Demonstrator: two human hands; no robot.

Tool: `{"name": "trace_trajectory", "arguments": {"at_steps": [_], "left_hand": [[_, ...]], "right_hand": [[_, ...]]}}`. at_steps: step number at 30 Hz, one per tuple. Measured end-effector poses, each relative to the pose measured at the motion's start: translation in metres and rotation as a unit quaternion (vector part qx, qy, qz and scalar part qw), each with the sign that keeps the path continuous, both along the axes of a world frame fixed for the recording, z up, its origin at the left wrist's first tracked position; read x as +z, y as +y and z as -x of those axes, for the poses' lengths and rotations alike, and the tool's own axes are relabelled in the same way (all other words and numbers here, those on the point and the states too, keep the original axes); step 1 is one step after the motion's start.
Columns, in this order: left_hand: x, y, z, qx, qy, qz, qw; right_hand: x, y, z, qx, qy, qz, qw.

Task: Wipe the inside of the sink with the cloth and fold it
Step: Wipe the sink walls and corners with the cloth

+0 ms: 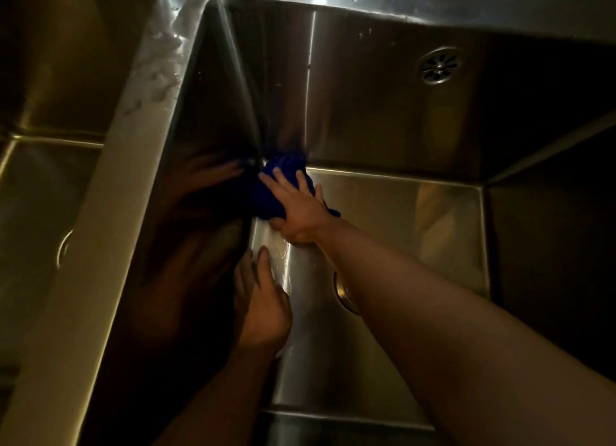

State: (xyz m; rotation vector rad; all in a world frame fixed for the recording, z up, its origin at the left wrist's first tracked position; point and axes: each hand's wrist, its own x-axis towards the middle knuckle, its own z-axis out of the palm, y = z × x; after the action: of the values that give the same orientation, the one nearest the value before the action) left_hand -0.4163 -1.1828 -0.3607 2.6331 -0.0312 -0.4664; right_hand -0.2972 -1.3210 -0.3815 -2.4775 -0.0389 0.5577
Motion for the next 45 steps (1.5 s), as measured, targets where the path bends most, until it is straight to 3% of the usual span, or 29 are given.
{"name": "trace_trajectory", "arguments": {"at_steps": [5, 10, 17, 28, 35, 38, 41, 43, 45], "left_hand": [[0.0, 0.013, 0.01, -0.114, 0.012, -0.04, 0.993], [-0.024, 0.021, 0.031, -0.288, 0.059, -0.127, 0.947], [-0.045, 0.007, 0.032, -0.319, -0.053, -0.148, 0.935], [-0.073, 0.011, 0.037, -0.297, -0.086, -0.115, 0.944], [-0.052, 0.01, 0.015, -0.183, -0.163, -0.097, 0.965], [-0.036, -0.005, -0.023, -0.121, -0.196, -0.076, 0.97], [-0.024, -0.03, -0.075, -0.127, -0.156, -0.1, 0.974], [-0.022, -0.047, -0.107, -0.172, -0.116, -0.125, 0.97], [-0.023, -0.059, -0.129, -0.215, -0.07, -0.126, 0.966]], "right_hand": [[-0.003, -0.001, 0.001, 0.042, -0.008, 0.042, 0.998], [0.002, -0.004, -0.002, 0.091, -0.017, 0.101, 0.991], [-0.004, -0.005, -0.002, 0.095, -0.071, 0.098, 0.988], [-0.011, -0.009, 0.001, 0.095, -0.107, 0.061, 0.988], [-0.005, -0.007, 0.003, 0.085, -0.074, 0.054, 0.992], [0.009, -0.015, 0.016, 0.013, -0.149, 0.015, 0.989], [0.01, -0.054, 0.064, -0.206, -0.223, 0.037, 0.952], [0.0, -0.094, 0.114, -0.269, -0.192, 0.109, 0.938], [-0.014, -0.13, 0.167, -0.247, -0.119, 0.213, 0.938]]}}
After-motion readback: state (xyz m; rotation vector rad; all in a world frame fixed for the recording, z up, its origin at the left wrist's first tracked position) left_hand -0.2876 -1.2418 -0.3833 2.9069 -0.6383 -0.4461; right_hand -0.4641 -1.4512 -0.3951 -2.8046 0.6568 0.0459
